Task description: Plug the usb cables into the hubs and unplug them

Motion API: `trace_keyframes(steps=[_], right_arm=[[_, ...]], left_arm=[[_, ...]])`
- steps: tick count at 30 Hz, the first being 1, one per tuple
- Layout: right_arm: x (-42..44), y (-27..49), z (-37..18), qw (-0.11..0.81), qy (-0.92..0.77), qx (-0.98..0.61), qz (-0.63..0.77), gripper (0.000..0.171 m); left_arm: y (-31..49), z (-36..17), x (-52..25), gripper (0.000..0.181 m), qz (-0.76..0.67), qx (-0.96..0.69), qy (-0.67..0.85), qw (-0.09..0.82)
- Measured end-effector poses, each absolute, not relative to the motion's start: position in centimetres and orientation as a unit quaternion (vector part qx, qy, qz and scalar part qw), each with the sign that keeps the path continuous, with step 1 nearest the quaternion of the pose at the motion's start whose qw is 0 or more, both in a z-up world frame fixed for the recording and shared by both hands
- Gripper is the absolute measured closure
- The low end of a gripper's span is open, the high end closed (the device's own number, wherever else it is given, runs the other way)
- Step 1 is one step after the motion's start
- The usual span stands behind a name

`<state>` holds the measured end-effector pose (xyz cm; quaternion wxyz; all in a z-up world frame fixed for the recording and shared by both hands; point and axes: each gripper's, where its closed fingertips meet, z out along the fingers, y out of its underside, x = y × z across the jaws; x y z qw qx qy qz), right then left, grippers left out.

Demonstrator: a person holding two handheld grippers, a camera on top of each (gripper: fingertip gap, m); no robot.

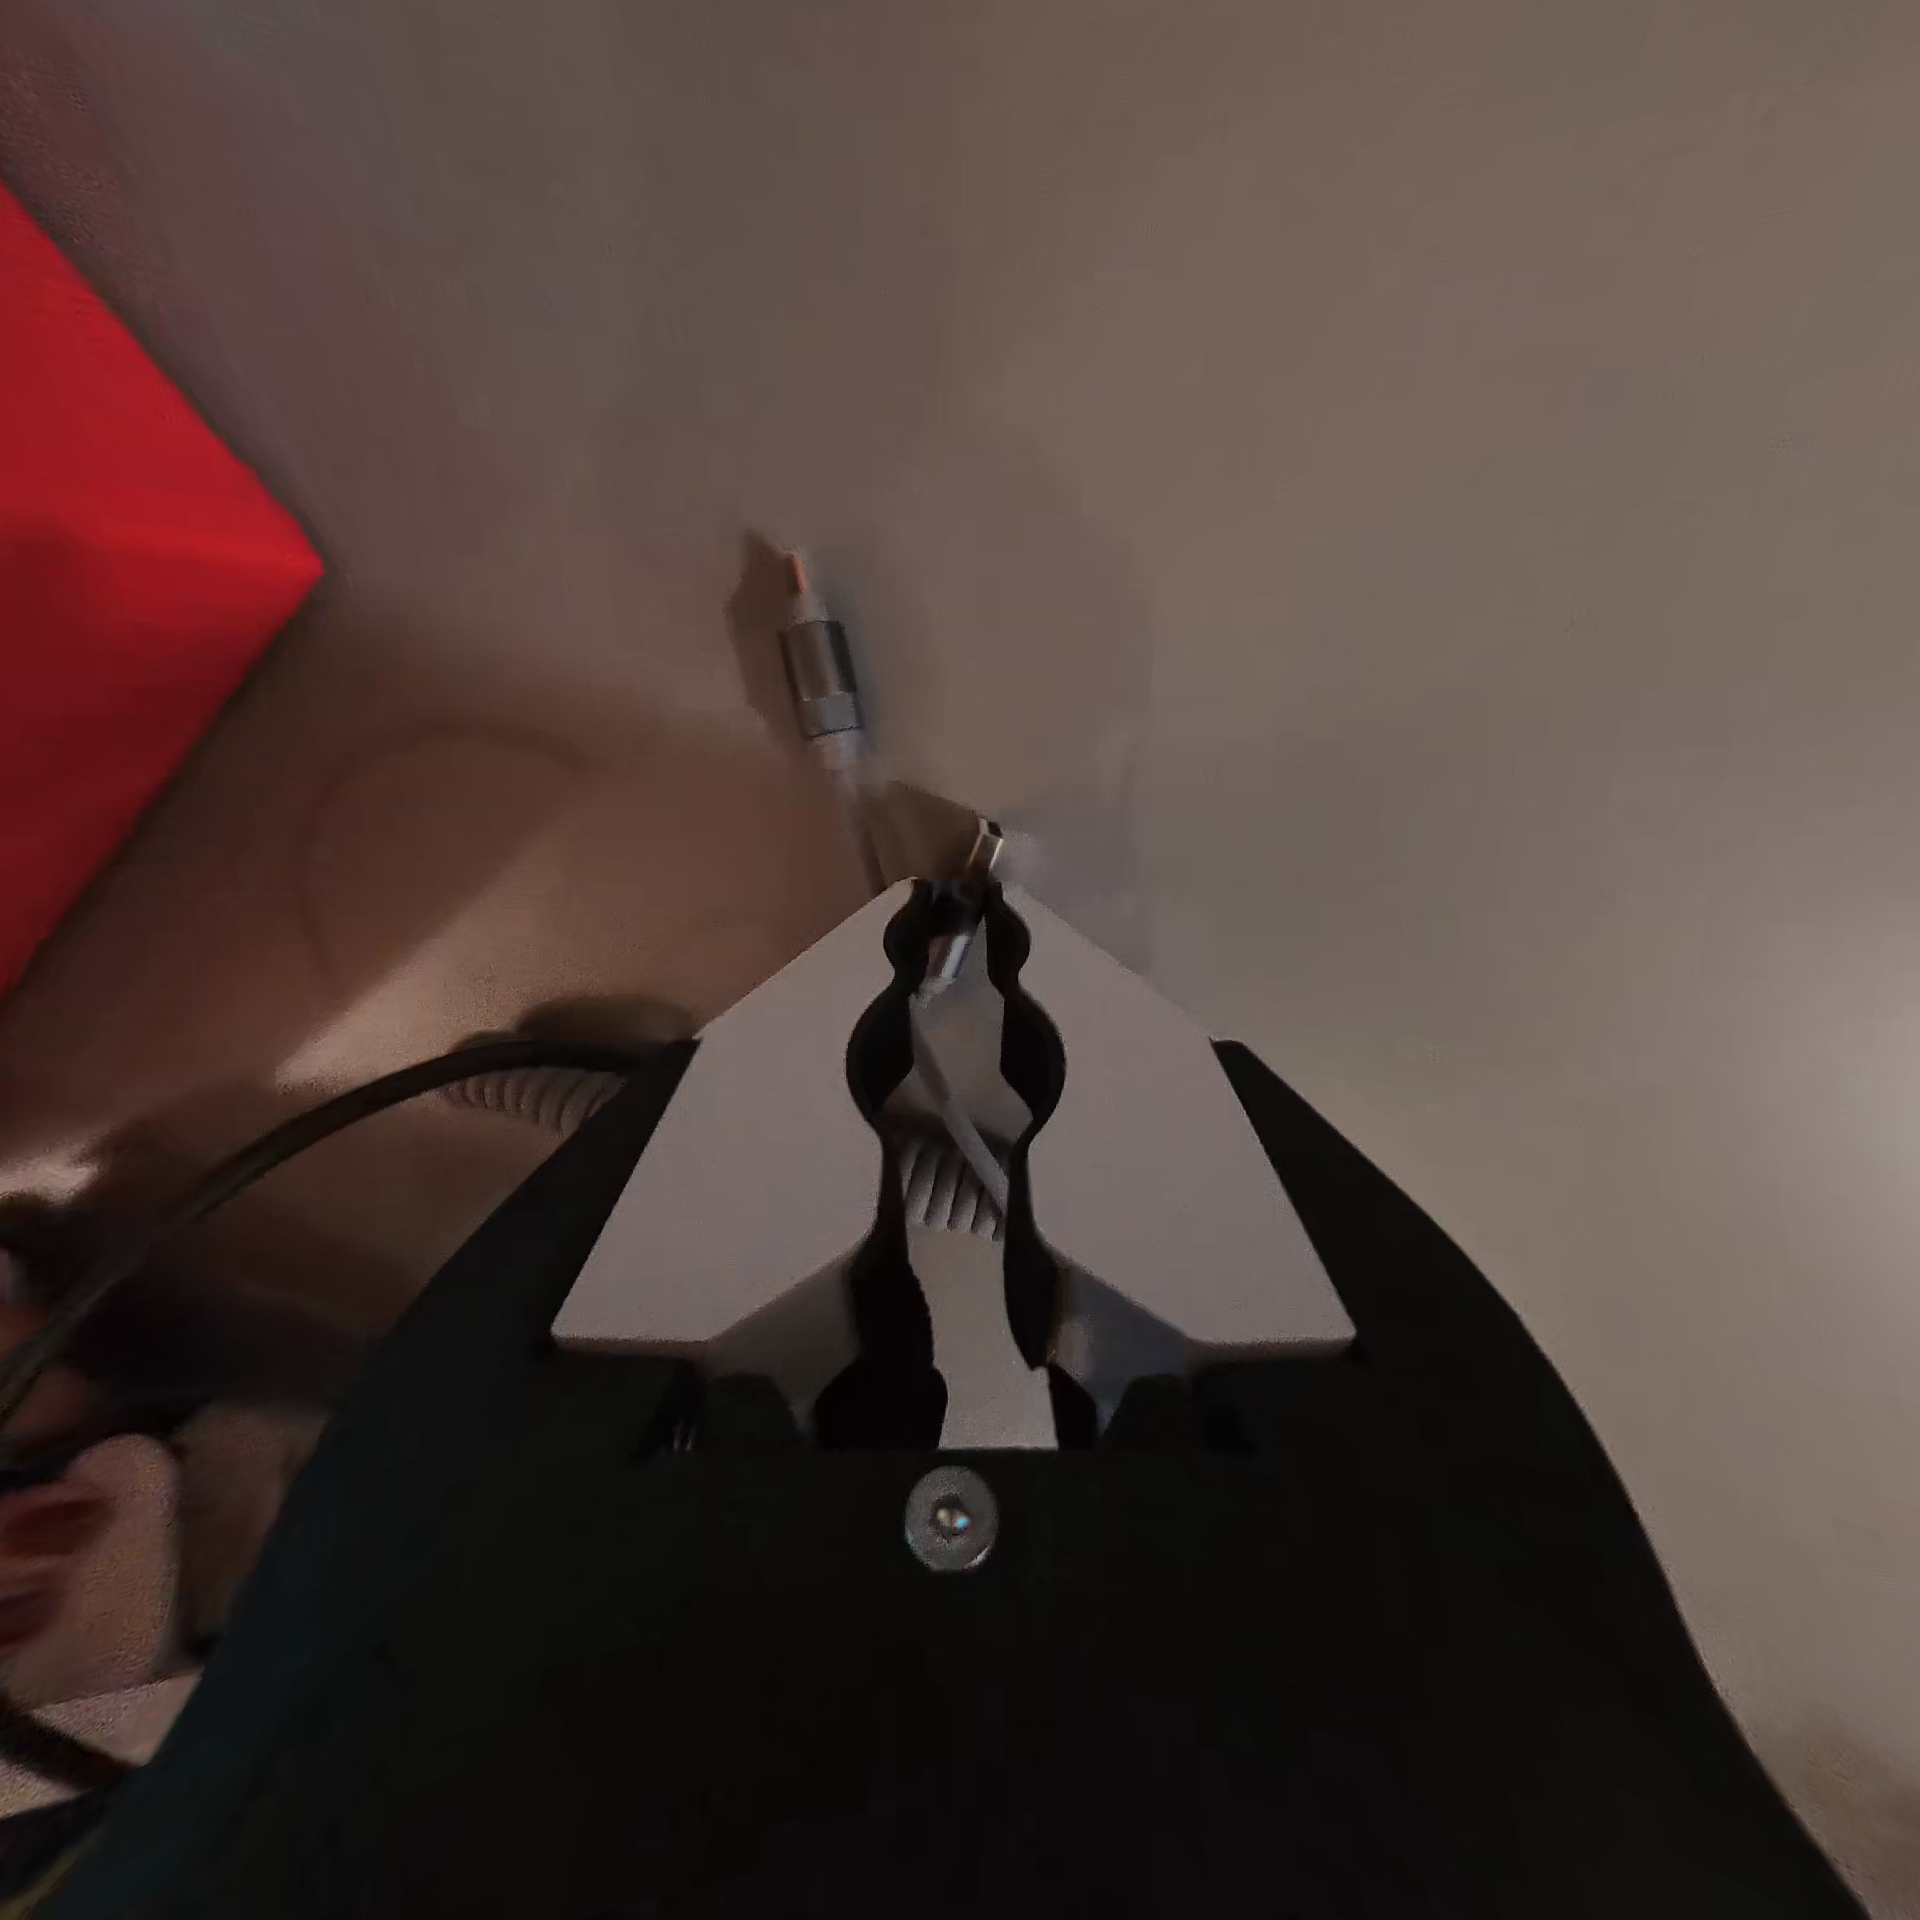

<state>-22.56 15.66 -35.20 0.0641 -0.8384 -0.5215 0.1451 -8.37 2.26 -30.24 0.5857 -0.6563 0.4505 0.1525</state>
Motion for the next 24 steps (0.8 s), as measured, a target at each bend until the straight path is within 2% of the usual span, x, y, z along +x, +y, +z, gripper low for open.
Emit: trace_keyframes(steps=[1, 6, 13, 16, 20, 24], right_arm=[[-22.6, 15.6, -35.2, 0.074, -0.54, -0.826, 0.142, 0.163], [-21.8, 16.1, -33.8, 0.161, -0.626, -0.751, 0.132, 0.165], [-17.2, 19.3, -23.7, 0.472, -0.699, -0.537, 0.01, 0.165], [-14.6, 19.5, -19.1, 0.559, -0.697, -0.443, -0.071, 0.165], [-12.2, 18.7, -15.0, 0.614, -0.695, -0.346, -0.141, 0.165], [-11.0, 16.1, -14.8, 0.607, -0.719, -0.295, -0.163, 0.165]], left_arm=[[2.2, -30.3, -8.4, 0.173, 0.153, -0.657, 0.45, 0.585], [2.3, -30.2, -8.9, 0.172, 0.156, -0.662, 0.443, 0.584], [2.5, -29.4, -10.4, 0.173, 0.15, -0.678, 0.399, 0.599], [2.6, -28.9, -11.0, 0.173, 0.144, -0.682, 0.38, 0.608], [2.6, -28.1, -11.9, 0.173, 0.145, -0.688, 0.348, 0.621], [2.4, -27.4, -12.9, 0.173, 0.125, -0.695, 0.321, 0.63]])
